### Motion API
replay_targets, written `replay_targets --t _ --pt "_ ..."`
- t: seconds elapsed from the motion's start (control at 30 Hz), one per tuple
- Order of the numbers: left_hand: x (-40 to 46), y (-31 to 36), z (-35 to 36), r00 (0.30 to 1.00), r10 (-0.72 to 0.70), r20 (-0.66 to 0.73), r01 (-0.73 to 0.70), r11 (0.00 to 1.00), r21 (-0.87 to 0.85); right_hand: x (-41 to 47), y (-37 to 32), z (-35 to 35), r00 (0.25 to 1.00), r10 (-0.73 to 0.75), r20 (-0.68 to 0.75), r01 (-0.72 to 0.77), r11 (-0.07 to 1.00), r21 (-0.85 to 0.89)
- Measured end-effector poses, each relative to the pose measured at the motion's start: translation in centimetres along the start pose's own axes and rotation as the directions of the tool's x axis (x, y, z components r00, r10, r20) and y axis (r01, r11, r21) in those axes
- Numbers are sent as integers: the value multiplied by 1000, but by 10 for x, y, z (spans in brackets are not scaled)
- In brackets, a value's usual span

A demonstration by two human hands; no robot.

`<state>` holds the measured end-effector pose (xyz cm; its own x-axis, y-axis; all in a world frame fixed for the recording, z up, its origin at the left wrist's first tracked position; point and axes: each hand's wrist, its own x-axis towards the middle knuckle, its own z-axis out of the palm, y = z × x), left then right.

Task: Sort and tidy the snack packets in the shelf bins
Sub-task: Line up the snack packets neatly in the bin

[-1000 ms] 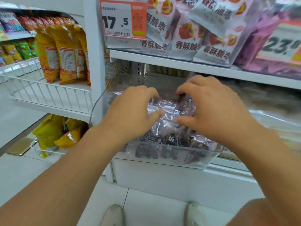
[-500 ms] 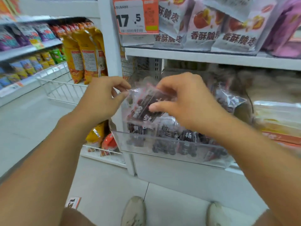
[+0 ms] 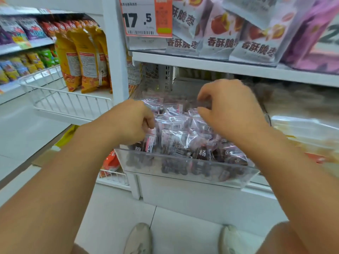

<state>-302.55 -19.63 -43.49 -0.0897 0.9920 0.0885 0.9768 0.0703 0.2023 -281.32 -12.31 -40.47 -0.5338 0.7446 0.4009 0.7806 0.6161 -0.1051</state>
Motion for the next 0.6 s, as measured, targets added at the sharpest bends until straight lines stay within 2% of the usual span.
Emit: replay_targets --t 0.03,0.07,0.1,0.17,0.23,0.33,0.4,0.5,0.53,0.6 --pt "2 5 -1 1000 1 -20 -2 1000 -5 -8 21 -10 994 96 -50 -102 988 -119" --pt "2 11 -3 999 7 -52 -9 1000 -29 -14 39 -15 980 198 -19 -198 961 -191" --pt "2 18 -4 996 16 -88 -22 998 -67 -20 55 -16 956 288 61 -271 940 -206" --pt "1 28 -7 986 36 -164 -60 988 -145 -25 74 -14 913 350 211 -328 936 -129" --pt "-1 34 -7 978 54 -201 -90 980 -176 -25 80 -14 923 321 214 -311 947 -80" --pt "-3 28 -5 979 18 -203 -53 984 -169 -22 73 -19 969 233 78 -218 961 -168" --pt "-5 18 -6 980 2 -197 -32 988 -151 -24 55 -21 993 112 -27 -114 986 -122" --pt "-11 2 -11 985 -8 -170 -15 991 -135 -20 17 -25 983 -31 -183 51 993 106" --pt "-13 -3 -13 985 -18 -169 -5 991 -133 -17 6 -22 979 -46 -200 87 975 203" --pt "-16 -13 -15 984 -32 -176 8 991 -133 -11 -14 -8 988 -65 -143 115 918 380"
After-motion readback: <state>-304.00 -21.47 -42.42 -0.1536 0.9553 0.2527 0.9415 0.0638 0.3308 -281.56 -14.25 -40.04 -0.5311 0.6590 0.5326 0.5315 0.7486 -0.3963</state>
